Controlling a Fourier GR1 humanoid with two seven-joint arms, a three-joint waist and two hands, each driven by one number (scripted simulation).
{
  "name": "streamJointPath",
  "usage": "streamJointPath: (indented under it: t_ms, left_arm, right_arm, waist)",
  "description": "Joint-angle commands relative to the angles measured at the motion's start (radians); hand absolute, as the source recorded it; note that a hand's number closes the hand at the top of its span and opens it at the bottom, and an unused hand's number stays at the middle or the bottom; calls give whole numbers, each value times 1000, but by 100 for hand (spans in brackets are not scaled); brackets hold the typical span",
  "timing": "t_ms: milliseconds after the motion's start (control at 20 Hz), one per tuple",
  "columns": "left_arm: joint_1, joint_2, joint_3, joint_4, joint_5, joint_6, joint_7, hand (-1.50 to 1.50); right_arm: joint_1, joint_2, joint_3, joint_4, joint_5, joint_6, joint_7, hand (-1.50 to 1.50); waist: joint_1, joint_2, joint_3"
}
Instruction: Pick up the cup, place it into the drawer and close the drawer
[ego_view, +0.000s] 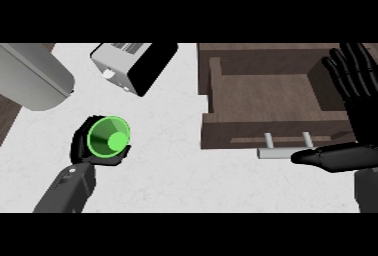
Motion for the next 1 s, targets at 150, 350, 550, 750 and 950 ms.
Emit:
streamJointPath:
  t_ms: [150, 350, 550, 750, 950]
  left_arm:
    - [-65, -64, -28, -140, 9, 43, -4, 150]
    - [-155, -98, -53, -268, 24, 90, 150, 150]
    - [-276, -133, -104, -354, 6, 139, 310, 150]
    - [-333, -172, -176, -482, 44, 203, 492, 150]
    - [-440, -173, -251, -494, 71, 313, 616, 150]
  right_arm:
    - [8, -12, -14, -21, -17, 1, 41, -150]
    - [31, 19, 7, 19, 39, -15, -35, -150]
    - [27, -28, -36, 20, 3, 21, -29, -150]
    - [6, -18, -34, 35, 4, 4, -9, -150]
    - [-35, -18, -44, 59, -3, -5, -7, -150]
  waist:
    - [17, -11, 3]
    - [26, -13, 4]
    - [18, -13, 4]
    - [23, -14, 4]
    - [13, -10, 4]
